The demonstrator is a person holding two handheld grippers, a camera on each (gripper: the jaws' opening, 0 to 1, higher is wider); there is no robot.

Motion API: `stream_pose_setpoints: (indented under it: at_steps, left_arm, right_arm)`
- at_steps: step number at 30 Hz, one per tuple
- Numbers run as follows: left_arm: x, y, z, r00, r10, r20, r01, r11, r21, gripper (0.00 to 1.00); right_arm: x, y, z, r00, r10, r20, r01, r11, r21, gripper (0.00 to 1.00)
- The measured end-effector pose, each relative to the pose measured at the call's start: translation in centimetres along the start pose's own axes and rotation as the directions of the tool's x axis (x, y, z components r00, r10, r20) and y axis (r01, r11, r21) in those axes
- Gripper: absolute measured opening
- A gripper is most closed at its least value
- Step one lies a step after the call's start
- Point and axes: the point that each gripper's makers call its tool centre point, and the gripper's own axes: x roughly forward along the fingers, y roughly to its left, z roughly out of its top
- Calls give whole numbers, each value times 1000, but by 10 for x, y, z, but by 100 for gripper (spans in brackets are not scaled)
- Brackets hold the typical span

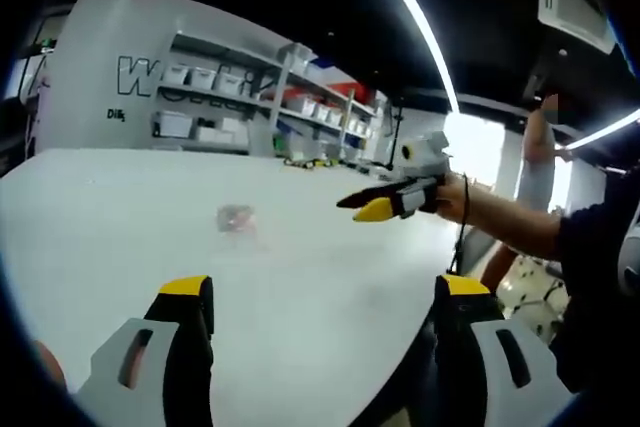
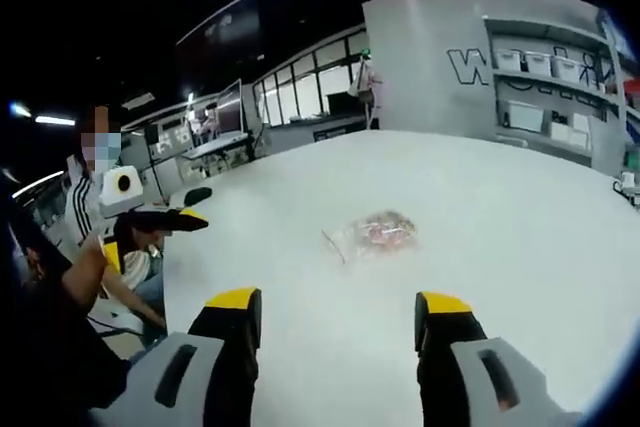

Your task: Open the resealable bag by pulling the two sides of the seal apart until the entire bag opening is separated and visibly accessible.

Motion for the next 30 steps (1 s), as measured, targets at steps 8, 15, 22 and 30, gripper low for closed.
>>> stream_pose_setpoints:
  at_steps: [8,15,22,30]
  left_arm:
    - [-5,0,1,1000,4,3,-4,1000,0,90]
    - [-7,-4,1,1000,2,1,-2,1000,2,90]
    - [-8,-4,0,1000,7,-2,-7,1000,3,90]
    - [-6,-5,-2,1000,8,-9,-8,1000,2,90]
  right_arm:
    - [-26,11,-13,1000,-19,20,19,1000,5,69]
    - [-38,18,-21,999,-23,32,22,999,23,68]
    - [-50,23,-27,998,-33,44,31,999,27,68]
    - [-64,22,-36,996,-64,54,63,998,28,81]
